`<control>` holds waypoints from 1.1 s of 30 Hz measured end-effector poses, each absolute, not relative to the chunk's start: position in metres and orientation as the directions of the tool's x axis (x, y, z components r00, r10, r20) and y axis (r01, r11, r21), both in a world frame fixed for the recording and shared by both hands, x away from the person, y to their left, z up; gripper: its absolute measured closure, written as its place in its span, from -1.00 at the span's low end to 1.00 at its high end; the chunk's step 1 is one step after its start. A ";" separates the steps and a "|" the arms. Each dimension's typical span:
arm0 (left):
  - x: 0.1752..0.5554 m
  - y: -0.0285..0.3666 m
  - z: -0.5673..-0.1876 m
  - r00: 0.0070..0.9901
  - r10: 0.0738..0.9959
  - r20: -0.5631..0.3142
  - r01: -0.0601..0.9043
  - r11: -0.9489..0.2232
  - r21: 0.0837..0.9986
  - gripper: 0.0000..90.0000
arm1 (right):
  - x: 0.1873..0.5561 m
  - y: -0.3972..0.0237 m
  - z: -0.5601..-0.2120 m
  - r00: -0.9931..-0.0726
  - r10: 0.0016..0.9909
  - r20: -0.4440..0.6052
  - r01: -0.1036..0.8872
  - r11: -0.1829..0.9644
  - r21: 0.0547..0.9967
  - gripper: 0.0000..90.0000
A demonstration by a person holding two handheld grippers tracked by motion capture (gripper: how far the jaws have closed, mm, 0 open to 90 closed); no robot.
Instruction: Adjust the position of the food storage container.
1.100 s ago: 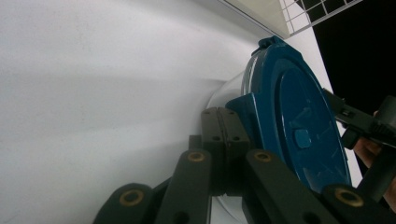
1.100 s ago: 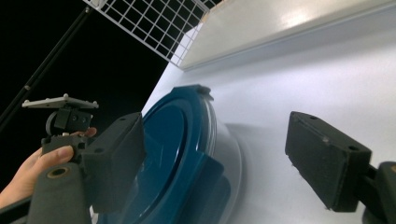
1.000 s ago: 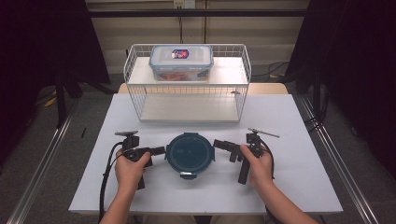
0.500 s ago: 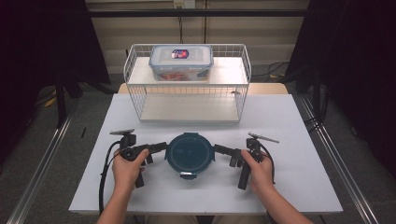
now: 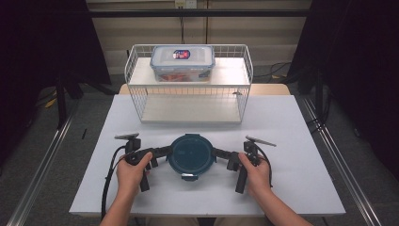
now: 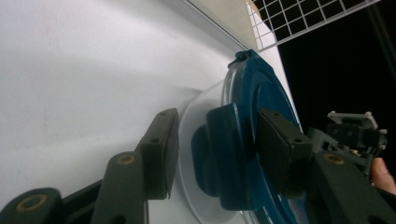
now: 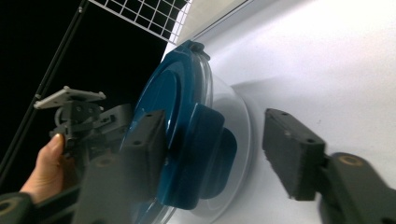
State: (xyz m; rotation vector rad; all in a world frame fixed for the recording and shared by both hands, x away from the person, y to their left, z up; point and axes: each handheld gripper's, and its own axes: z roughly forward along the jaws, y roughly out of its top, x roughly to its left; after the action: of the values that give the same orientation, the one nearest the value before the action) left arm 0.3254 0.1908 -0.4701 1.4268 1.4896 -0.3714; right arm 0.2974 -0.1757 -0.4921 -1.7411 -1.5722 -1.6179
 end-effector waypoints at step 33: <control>0.319 0.186 -0.471 0.132 0.525 -0.840 0.883 0.322 0.340 0.26 | 0.295 -0.168 -0.497 -0.094 0.409 0.907 0.826 -0.477 0.300 0.29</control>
State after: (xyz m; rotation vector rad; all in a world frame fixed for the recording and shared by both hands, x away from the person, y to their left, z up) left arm 0.3189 0.1859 -0.4707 1.3373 1.5296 -0.4244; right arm 0.2946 -0.1682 -0.4970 -1.8251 -1.3451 -1.5929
